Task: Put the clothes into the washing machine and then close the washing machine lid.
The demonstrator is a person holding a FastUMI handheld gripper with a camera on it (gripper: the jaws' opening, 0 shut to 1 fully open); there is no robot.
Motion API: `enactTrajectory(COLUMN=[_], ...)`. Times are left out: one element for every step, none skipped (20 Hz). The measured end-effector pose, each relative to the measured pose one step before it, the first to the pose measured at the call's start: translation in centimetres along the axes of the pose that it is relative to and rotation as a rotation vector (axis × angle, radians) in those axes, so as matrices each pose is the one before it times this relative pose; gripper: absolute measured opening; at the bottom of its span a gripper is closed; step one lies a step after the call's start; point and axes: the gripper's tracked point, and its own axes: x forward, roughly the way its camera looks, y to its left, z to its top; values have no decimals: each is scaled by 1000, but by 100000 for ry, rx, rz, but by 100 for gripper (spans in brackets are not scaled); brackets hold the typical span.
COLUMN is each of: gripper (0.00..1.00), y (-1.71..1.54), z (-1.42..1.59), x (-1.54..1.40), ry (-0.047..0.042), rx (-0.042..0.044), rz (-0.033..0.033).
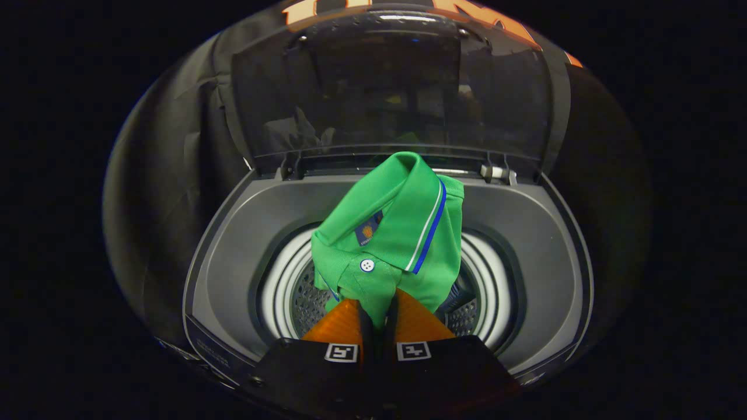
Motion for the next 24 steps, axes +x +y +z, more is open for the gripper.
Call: enactTrajectory(gripper=[11,11,11,11,11,11,11,15,26,36,47,57,68,78,89,99,99,99,99,99,99,99,99,99], y=[-3,121,-77,-198,-64,-7,244,252,-55,-235,-152,-168,155,103,-29,-210,-178,-95,-79,27,81,42,162,82], z=[-497,-631,-189,-99,194,259,516,87,245,178,296,63,190,-39,267,316,268,191,91,-4,69,66,248,300], x=[304,258,31,-284,-75,-136,-206,-97,-309,-22,-170,-83,-350,-146,-234,-115,-280,-206,-133,-177,-194,-288,-398,-417], ry=[3045,2592,710,-141,-742,-485,-479,295,596,54,-694,167,847,254,-584,-1015,-817,-779,-115,172,-361,-668,-993,-1190], rx=[2200,1118,-57,-846,-608,-14,699,471,14,-552,-403,80,809,761,489,37,-379,-510,-476,-197,60,37,-96,-165], rz=[129,268,-229,-605,-544,-364,784,1041,100,-1083,-277,-444,908,401,51,-178,-371,-407,-150,166,220,40,315,406])
